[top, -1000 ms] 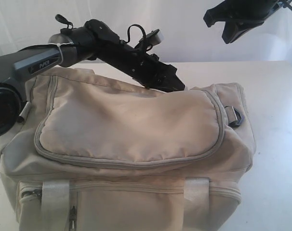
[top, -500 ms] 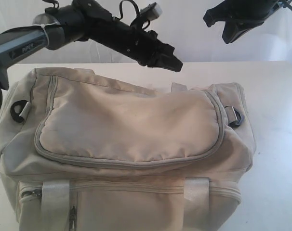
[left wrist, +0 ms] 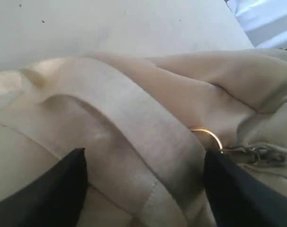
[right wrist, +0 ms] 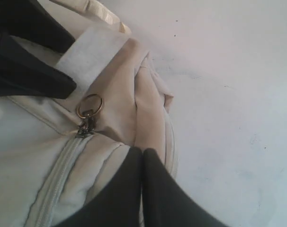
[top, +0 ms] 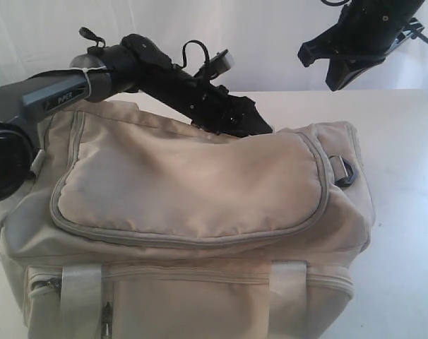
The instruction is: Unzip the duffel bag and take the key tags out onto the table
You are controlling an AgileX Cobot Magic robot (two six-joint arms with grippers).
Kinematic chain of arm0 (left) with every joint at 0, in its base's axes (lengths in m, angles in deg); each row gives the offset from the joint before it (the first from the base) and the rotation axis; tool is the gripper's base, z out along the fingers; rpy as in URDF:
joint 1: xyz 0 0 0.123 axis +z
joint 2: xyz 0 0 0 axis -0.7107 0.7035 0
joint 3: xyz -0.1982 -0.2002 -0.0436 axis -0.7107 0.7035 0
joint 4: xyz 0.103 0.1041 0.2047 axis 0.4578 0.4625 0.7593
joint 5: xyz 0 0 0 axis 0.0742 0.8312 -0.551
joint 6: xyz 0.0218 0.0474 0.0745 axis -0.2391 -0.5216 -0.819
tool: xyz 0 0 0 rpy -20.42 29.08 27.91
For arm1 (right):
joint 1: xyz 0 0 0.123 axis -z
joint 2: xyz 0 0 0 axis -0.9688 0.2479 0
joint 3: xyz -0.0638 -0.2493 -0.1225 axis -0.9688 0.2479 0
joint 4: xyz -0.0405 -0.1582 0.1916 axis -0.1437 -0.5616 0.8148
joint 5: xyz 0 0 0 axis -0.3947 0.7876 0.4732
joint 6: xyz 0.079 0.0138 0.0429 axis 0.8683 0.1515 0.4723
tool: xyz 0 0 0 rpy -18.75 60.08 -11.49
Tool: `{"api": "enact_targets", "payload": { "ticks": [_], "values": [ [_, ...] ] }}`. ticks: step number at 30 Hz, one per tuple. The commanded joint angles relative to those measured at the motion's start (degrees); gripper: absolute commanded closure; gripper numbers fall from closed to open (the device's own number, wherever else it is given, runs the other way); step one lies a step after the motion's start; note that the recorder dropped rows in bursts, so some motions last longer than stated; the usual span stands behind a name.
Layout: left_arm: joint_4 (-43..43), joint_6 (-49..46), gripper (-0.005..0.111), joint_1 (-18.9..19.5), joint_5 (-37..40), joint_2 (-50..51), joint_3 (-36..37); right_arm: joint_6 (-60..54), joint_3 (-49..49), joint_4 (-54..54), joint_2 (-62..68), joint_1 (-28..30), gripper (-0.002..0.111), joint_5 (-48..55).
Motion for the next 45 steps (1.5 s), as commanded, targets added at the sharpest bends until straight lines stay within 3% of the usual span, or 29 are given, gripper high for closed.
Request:
{"api": "enact_targets", "payload": {
  "ticks": [1, 2, 3, 4, 5, 6, 18, 24, 35, 41, 45],
  "values": [
    [-2.7, -1.6, 0.045, -2.0, -1.8, 0.2, -0.1, 0.0, 0.5, -0.4, -0.5, 0.1, 0.108, -0.1],
    [-2.5, -1.6, 0.054, -2.0, -2.5, 0.2, -0.1, 0.0, 0.5, -0.4, -0.5, 0.1, 0.108, -0.1],
    [-2.5, -1.6, 0.076, -2.0, -2.9, 0.1, -0.1, 0.0, 0.5, -0.4, -0.5, 0.1, 0.108, -0.1],
    [-2.5, -1.7, 0.09, -2.0, -2.8, 0.0, -0.1, 0.0, 0.5, -0.4, -0.5, 0.1, 0.108, -0.1],
    [-2.2, -2.3, 0.103, -1.7, -2.7, -0.4, -0.1, 0.0, 0.5, -0.4, -0.5, 0.1, 0.108, -0.1],
    [-2.1, -4.3, 0.106, -1.5, -1.9, -0.7, -0.1, 0.0, 0.6, -0.4, -0.5, 0.1, 0.108, -0.1],
    [-2.1, -9.2, 0.107, -0.6, 1.3, -9.4, -0.1, 0.0, 0.6, 0.2, -0.5, 0.1, 0.108, -0.1],
    [-2.1, -10.5, 0.107, -0.6, 2.1, -12.5, -0.1, -0.2, 0.6, 7.4, -0.5, 0.1, 0.108, -0.2],
    [-1.6, -10.8, 0.107, -0.6, 6.3, -13.8, -0.1, 0.0, 0.2, 8.2, 0.1, 2.4, 0.106, -8.1],
    [-2.4, -10.8, 0.107, -0.7, 6.4, -14.5, -0.1, 0.0, -4.7, 7.3, 8.3, 5.6, 0.106, -1.8],
    [-2.5, -12.2, 0.107, -0.7, 4.9, -15.6, -0.1, -5.0, -6.6, 13.6, 14.7, 6.0, 0.106, -0.1]
  ]
}}
